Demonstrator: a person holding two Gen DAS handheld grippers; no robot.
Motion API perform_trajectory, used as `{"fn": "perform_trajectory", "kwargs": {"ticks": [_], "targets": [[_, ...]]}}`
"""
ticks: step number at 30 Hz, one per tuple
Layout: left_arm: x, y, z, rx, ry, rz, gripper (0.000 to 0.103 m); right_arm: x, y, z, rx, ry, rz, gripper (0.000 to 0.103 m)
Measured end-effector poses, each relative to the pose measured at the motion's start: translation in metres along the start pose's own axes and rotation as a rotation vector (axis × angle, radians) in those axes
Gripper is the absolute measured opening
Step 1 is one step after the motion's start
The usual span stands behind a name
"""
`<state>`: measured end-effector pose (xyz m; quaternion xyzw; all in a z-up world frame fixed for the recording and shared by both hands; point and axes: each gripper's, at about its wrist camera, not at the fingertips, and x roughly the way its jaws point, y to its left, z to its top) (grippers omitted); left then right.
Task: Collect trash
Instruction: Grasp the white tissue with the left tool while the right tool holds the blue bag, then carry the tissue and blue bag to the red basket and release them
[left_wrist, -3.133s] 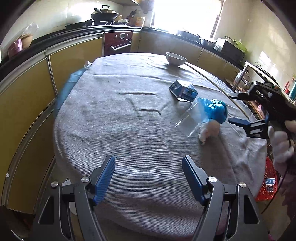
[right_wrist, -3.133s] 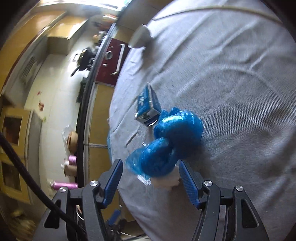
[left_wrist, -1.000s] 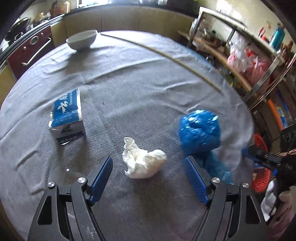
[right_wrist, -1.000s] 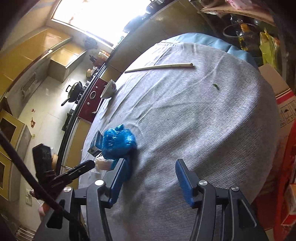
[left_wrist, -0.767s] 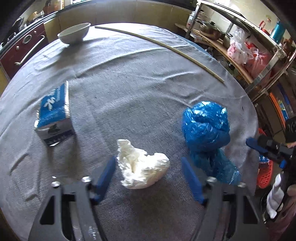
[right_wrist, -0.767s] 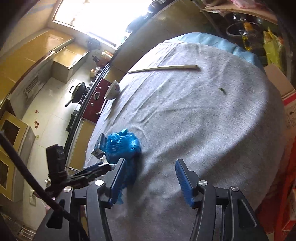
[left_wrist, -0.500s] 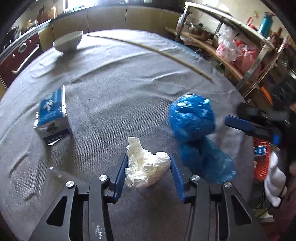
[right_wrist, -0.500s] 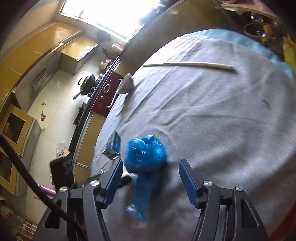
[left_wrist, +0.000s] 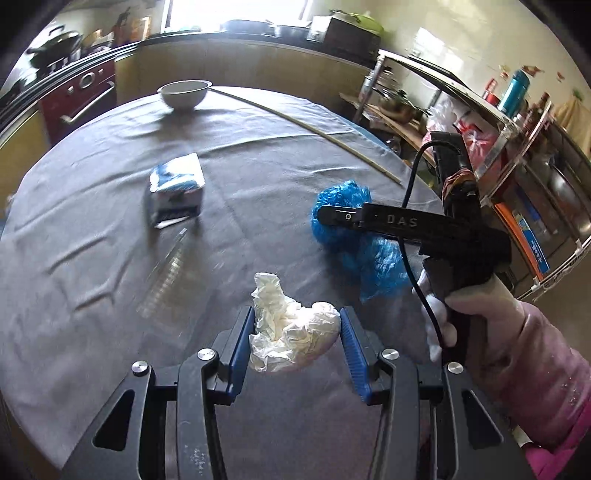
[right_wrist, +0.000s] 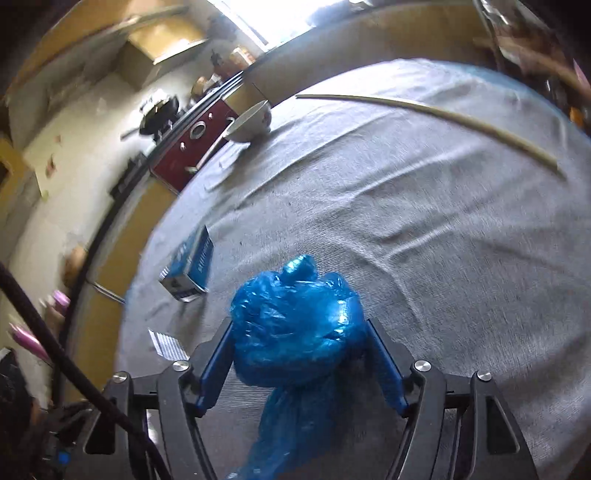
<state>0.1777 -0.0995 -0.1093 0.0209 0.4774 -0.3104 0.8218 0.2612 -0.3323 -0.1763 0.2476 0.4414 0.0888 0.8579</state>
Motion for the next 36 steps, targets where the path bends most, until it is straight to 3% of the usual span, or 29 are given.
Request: {"fn": "perform_trajectory", "kwargs": {"ticks": [5, 11, 25, 36], "targets": [[-0.009, 0.010, -0.014, -0.024, -0.001, 0.016, 0.048, -0.003, 0.008, -0.007, -0.016, -0.026, -0.027, 0.064], [-0.018, 0.007, -0.024, -0.028, -0.013, 0.020, 0.048, -0.031, 0.009, -0.022, -0.003, -0.052, 0.007, 0.063], [-0.042, -0.044, -0.056, 0.042, -0.022, 0.047, 0.048, -0.128, 0.006, -0.069, -0.023, -0.139, 0.076, 0.063], [-0.039, -0.089, -0.064, 0.127, 0.010, 0.071, 0.049, -0.185, -0.036, -0.091, 0.041, -0.224, 0.093, 0.064]]}}
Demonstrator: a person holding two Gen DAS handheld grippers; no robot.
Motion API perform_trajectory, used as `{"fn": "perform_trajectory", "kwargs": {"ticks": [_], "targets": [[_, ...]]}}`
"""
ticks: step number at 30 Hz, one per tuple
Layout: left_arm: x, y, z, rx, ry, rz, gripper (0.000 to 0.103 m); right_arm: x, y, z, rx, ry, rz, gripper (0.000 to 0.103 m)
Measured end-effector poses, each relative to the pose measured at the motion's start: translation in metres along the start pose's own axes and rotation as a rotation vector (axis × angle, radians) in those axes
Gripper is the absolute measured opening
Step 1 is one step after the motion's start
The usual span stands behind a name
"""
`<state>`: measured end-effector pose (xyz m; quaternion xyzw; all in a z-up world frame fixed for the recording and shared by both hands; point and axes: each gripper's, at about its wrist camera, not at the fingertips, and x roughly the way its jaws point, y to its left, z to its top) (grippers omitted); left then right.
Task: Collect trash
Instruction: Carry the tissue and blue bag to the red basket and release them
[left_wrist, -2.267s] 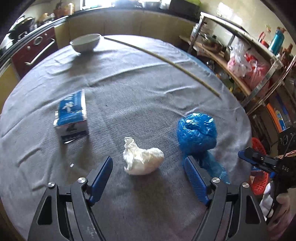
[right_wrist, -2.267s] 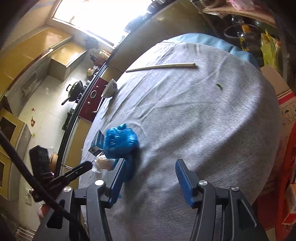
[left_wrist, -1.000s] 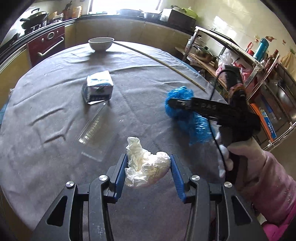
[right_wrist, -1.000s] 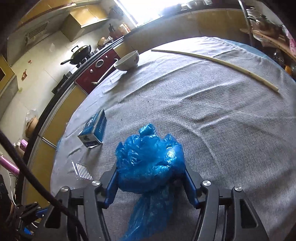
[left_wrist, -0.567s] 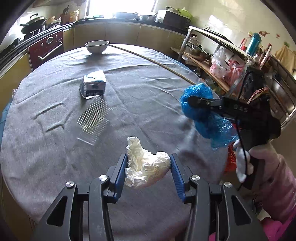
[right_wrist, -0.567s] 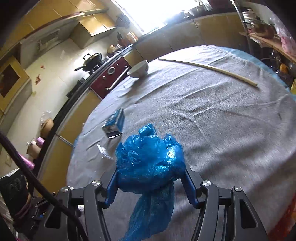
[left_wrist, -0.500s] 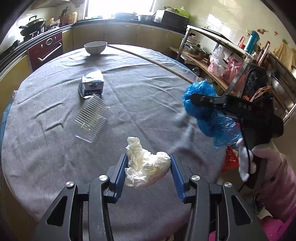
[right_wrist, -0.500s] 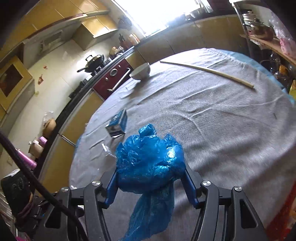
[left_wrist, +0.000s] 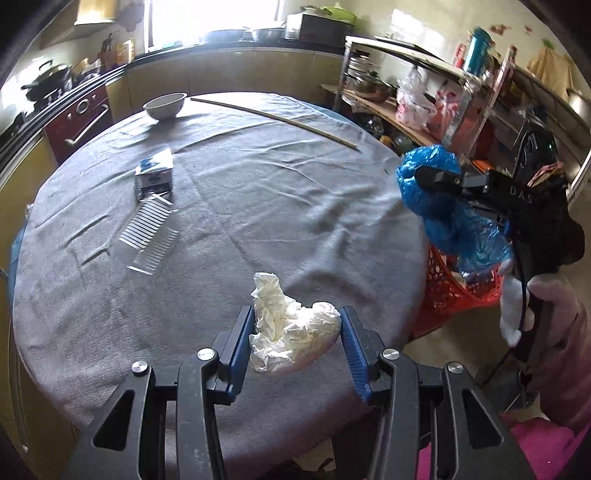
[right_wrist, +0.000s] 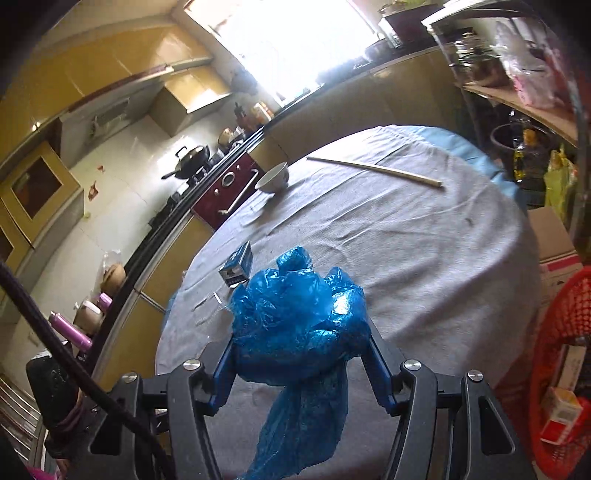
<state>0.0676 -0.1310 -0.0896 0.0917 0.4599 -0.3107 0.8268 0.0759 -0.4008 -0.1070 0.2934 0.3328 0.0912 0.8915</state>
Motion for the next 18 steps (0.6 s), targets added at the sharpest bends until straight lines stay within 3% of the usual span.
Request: {"fn": "perform_trajectory", "kwargs": {"ticks": [10, 18], "targets": [[0.012, -0.027, 0.001, 0.060, 0.039, 0.004, 0.049, -0.027, -0.039, -0.012, 0.074, -0.025, -0.009, 0.064], [0.015, -0.038, 0.006, 0.087, 0.054, 0.022, 0.049, -0.028, -0.047, -0.015, 0.092, -0.040, 0.026, 0.064]]}}
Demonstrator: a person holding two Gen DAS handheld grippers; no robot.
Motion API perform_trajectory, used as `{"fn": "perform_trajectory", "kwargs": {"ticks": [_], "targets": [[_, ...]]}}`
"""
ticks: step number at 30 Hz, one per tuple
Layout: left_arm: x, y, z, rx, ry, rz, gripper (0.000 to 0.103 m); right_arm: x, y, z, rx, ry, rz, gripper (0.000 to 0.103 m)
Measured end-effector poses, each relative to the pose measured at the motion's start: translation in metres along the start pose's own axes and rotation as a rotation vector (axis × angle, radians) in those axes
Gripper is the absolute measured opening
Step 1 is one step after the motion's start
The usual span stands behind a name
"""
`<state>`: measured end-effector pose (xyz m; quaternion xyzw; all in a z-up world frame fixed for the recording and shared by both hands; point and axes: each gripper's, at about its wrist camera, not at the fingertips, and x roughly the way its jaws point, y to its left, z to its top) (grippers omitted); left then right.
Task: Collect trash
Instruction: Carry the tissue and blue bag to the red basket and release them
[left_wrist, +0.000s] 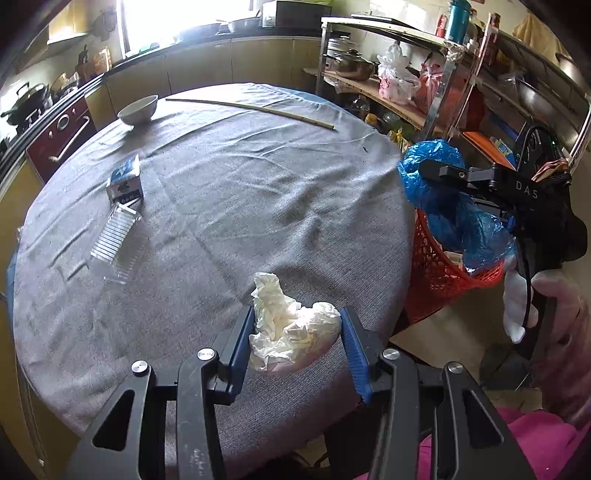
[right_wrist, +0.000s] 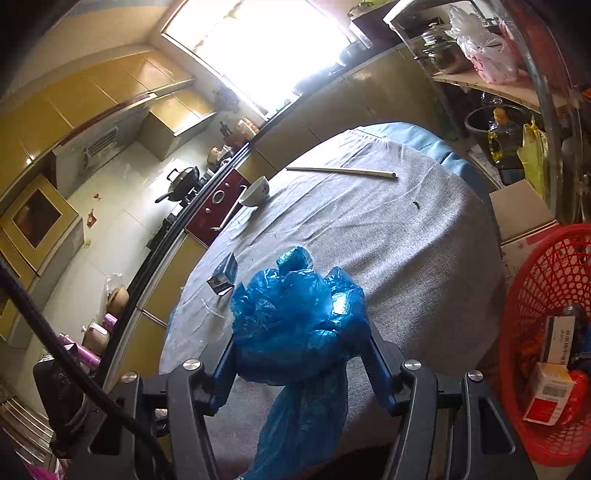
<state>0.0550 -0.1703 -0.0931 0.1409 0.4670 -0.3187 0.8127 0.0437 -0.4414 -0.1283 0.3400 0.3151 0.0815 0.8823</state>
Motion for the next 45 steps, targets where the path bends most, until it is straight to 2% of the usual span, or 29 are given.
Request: {"fn": "perform_trajectory", "kwargs": {"ticks": [7, 14, 18, 26, 31, 34, 38, 41, 45], "targets": [[0.001, -0.027, 0.019, 0.088, -0.012, 0.006, 0.049, -0.011, -0.016, 0.000, 0.028, -0.035, 0.014, 0.064], [0.012, -0.064, 0.047, 0.180, -0.019, -0.015, 0.049, -0.049, -0.055, 0.005, 0.097, -0.119, -0.033, 0.064], [0.020, -0.088, 0.070, 0.220, -0.029, -0.060, 0.049, -0.084, -0.088, 0.010, 0.152, -0.196, -0.089, 0.064], [0.039, -0.160, 0.126, 0.309, -0.068, -0.219, 0.049, -0.172, -0.152, 0.008, 0.274, -0.364, -0.228, 0.064], [0.055, -0.213, 0.147, 0.379, -0.069, -0.318, 0.049, -0.206, -0.177, 0.002, 0.334, -0.409, -0.288, 0.065], [0.069, -0.239, 0.154, 0.412, -0.048, -0.350, 0.050, -0.213, -0.188, -0.003, 0.368, -0.413, -0.287, 0.065], [0.084, -0.261, 0.162, 0.441, -0.043, -0.336, 0.069, -0.210, -0.199, -0.002, 0.426, -0.397, -0.263, 0.067], [0.093, -0.262, 0.169, 0.422, -0.031, -0.325, 0.070, -0.198, -0.206, 0.004, 0.481, -0.377, -0.241, 0.069], [0.095, -0.240, 0.170, 0.369, -0.009, -0.323, 0.070, -0.183, -0.202, 0.014, 0.487, -0.377, -0.199, 0.070]]}}
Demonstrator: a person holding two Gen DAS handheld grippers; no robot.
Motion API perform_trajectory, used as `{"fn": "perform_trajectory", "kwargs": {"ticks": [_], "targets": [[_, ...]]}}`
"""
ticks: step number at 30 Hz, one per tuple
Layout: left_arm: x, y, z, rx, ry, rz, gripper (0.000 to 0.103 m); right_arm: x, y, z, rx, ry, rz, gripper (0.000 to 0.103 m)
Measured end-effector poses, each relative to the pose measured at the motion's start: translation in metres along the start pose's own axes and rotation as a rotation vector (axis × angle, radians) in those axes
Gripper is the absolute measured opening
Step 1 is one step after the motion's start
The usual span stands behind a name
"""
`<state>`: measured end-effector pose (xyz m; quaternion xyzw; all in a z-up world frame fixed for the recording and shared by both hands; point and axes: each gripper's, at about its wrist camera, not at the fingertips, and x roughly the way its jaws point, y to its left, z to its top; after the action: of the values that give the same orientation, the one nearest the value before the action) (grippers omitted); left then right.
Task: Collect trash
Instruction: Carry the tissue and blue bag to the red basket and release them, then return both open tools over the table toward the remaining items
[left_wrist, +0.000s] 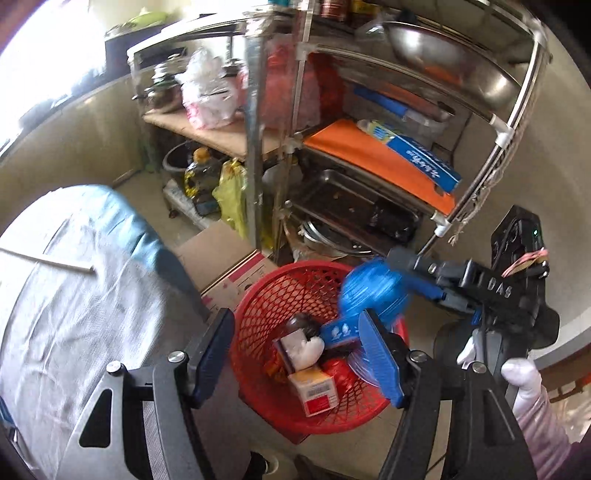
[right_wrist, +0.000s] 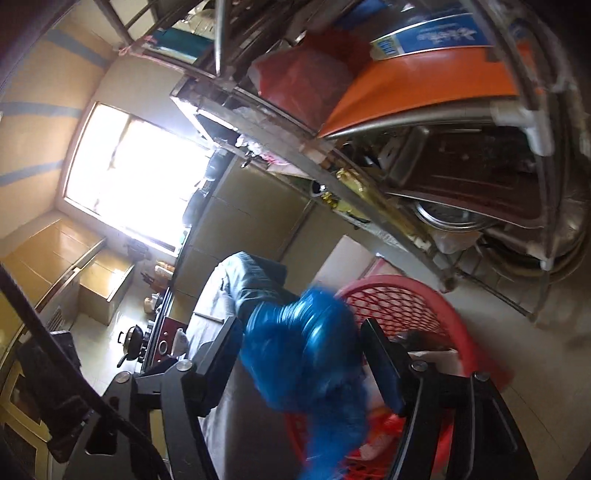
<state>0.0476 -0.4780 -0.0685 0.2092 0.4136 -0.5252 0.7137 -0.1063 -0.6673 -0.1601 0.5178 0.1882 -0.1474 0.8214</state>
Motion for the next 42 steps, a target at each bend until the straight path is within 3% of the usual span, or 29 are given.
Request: {"fn": "perform_trajectory", "kwargs": {"ticks": [5, 10, 15, 22, 29, 35, 42], "targets": [[-0.022, 0.028, -0.037, -0.035, 0.001, 0.052, 0.072, -0.002, 0.020, -0.004, -0.069, -0.036, 0.037, 0.070], [-0.045, 0.057, -0.102, -0.087, 0.050, 0.120, 0.072, 0.002, 0.024, -0.018, -0.075, 0.005, 0.030, 0.070], [-0.078, 0.085, -0.169, -0.204, 0.073, 0.212, 0.072, 0.021, 0.039, -0.035, -0.092, 0.070, 0.056, 0.070], [-0.140, 0.120, -0.217, -0.358, -0.043, 0.336, 0.072, 0.058, 0.104, -0.068, -0.232, 0.181, 0.107, 0.070], [-0.183, 0.142, -0.259, -0.390, -0.120, 0.426, 0.072, 0.075, 0.174, -0.113, -0.408, 0.271, 0.135, 0.070], [-0.212, 0.157, -0.297, -0.417, -0.157, 0.504, 0.072, 0.076, 0.222, -0.142, -0.536, 0.287, 0.099, 0.070], [-0.248, 0.187, -0.343, -0.516, -0.200, 0.602, 0.072, 0.077, 0.276, -0.161, -0.611, 0.268, 0.112, 0.070]]}}
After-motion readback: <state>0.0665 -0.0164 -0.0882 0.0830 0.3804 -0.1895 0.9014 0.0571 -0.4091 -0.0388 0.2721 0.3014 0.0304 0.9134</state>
